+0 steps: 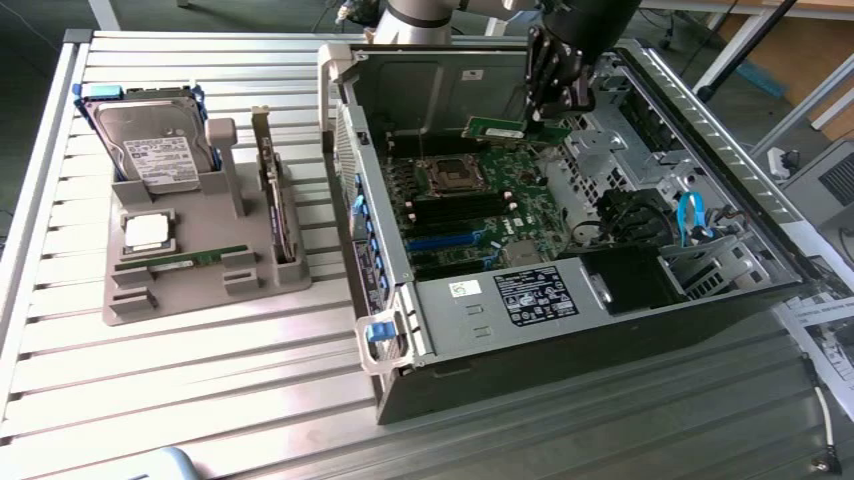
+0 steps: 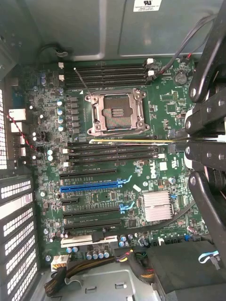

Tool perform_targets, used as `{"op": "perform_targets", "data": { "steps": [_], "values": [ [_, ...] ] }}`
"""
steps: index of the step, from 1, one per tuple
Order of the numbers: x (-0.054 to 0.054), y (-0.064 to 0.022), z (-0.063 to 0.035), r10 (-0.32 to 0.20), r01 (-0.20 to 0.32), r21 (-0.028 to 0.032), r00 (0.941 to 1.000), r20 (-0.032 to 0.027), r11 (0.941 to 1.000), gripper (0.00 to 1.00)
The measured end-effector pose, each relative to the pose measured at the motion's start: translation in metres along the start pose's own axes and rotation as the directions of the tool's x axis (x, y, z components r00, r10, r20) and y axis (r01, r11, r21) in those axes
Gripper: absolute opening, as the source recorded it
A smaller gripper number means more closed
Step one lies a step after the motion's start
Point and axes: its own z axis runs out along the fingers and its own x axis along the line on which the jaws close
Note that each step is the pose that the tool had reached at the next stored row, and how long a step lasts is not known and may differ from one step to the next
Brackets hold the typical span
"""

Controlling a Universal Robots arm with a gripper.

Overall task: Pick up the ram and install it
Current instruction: 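Insert the ram into the slot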

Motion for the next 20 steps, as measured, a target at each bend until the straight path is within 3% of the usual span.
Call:
{"op": "perform_targets", "data": {
  "steps": [20],
  "values": [
    [0.0003,0.0002,0.0053,0.0,0.0,0.0,1.0,0.0,1.0,0.13]
  ]
}}
